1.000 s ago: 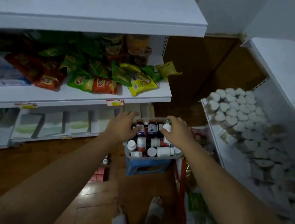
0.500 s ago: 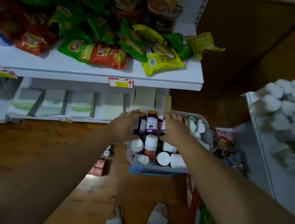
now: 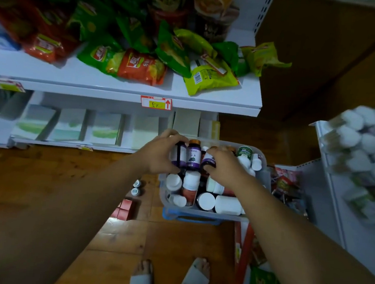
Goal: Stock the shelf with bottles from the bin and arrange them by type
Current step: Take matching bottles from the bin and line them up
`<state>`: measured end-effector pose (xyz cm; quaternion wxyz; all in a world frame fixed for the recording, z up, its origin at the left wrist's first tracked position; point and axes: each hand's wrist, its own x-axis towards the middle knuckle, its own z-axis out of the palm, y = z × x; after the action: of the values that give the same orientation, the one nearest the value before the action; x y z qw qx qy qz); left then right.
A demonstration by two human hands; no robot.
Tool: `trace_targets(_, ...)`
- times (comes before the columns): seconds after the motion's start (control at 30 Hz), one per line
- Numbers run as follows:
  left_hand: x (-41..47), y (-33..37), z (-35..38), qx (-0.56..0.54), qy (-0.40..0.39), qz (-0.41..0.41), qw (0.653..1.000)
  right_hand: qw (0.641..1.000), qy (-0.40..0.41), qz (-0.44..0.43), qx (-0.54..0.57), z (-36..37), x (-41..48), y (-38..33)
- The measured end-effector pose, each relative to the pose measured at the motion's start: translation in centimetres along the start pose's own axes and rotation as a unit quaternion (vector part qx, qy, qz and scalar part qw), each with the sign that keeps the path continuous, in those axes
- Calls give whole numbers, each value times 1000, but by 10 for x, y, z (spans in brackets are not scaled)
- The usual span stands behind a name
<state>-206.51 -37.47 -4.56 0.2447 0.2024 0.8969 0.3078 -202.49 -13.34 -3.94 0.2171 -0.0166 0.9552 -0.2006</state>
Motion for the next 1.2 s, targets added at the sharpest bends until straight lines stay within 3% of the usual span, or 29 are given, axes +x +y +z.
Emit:
trace_targets(0.17,-30,20,8,-248,96,-20,964,960,72,31,268,-11,-24,-2)
trace_targets(0.27,-47,48,11,-403,101,-51,908,961,116,31,251,-5,-37,-6)
trace_targets(0.33,-55,61,14,-516,80,-82,849,954,123,48,270,3,-44,-4)
trace_targets(0.4,-62,68,15,-601,63,-106,790,905,125,86,396,4,-57,-6)
trace_targets(0.47,-69,75,13,-661,61,-110,739,820,135,115,544,-5,-75,-18)
trace_targets(0.53,-76,90,6,-678,66,-108,724,748,162,112,634,-21,-98,-32)
trace_targets(0.6,-83,113,-5,-679,78,-107,722,712,195,95,668,-42,-123,-48)
trace_targets(0.67,-91,139,-18,-702,88,-107,699,720,231,53,653,-68,-152,-60)
trace_targets(0.73,-104,174,-39,-732,77,-93,671,754,275,0,597,-98,-180,-71)
trace_targets(0.8,-120,216,-63,-742,60,-93,662,785,316,-59,529,-130,-208,-82)
trace_targets(0.9,-144,274,-90,-757,35,-93,646,803,341,-123,473,-170,-245,-97)
trace_targets(1.03,-161,326,-120,-770,-1,-56,635,785,396,-158,451,-211,-280,-122)
trace_targets(1.2,-175,369,-147,-755,-50,7,653,724,513,-67,456,-249,-309,-165)
